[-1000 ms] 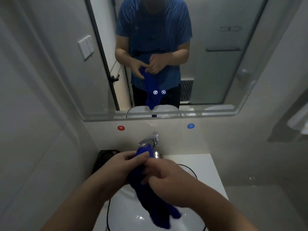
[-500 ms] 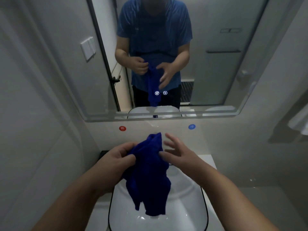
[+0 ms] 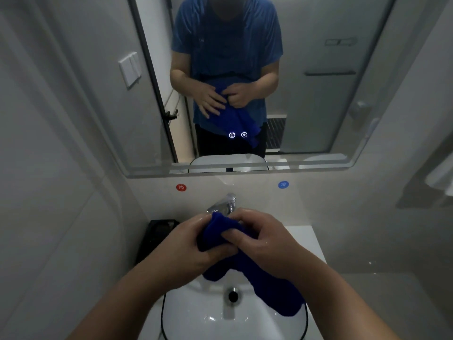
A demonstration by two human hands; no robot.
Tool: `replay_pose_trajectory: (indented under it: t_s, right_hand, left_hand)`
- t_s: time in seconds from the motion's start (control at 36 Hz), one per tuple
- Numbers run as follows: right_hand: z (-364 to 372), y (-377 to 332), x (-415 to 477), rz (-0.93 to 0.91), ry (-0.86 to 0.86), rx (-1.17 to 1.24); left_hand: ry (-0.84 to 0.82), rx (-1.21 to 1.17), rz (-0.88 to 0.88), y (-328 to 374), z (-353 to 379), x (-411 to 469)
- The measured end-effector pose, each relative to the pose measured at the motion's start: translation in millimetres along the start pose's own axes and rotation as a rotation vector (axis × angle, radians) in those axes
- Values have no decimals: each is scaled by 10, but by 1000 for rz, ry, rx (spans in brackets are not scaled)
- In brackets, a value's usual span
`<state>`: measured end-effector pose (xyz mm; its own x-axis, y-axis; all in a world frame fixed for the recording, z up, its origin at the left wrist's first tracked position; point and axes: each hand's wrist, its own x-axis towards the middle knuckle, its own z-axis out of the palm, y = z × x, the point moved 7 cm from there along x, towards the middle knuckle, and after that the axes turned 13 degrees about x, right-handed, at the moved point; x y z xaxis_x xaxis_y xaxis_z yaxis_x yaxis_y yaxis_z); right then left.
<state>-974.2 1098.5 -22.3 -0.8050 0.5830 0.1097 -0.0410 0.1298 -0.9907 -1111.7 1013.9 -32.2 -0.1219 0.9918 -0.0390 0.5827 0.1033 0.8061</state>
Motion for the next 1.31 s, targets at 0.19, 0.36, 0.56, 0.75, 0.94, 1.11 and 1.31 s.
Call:
replay_pose_trajectory:
  t_s: [0.19,0.36,0.56,0.75,0.94,1.11,1.31]
  right_hand:
    - [-169,1,16,5,29,89]
    - [-173,279,-84,142,-35,171]
    - [64,893,-241,372,-59,67]
    - [-40,1069,-371,479,-40,273]
    - [-508,1151,-491,607,-76,726]
    - [-794,1199,-556,740,-7,427]
    - [-894,1158,-583,818,140,120]
  left_hand:
    - [94,-136,96,186,-8,35]
    - [247,83,186,370,-132,9]
    - [475,111,185,509,-386,-29]
    - [665,95,89,477,-744,-114]
    - [684,190,-170,-218,-954,-72]
    - [370,163,-496,-899,-602,-103]
    - [203,-144,-680,-1162,-283,-232]
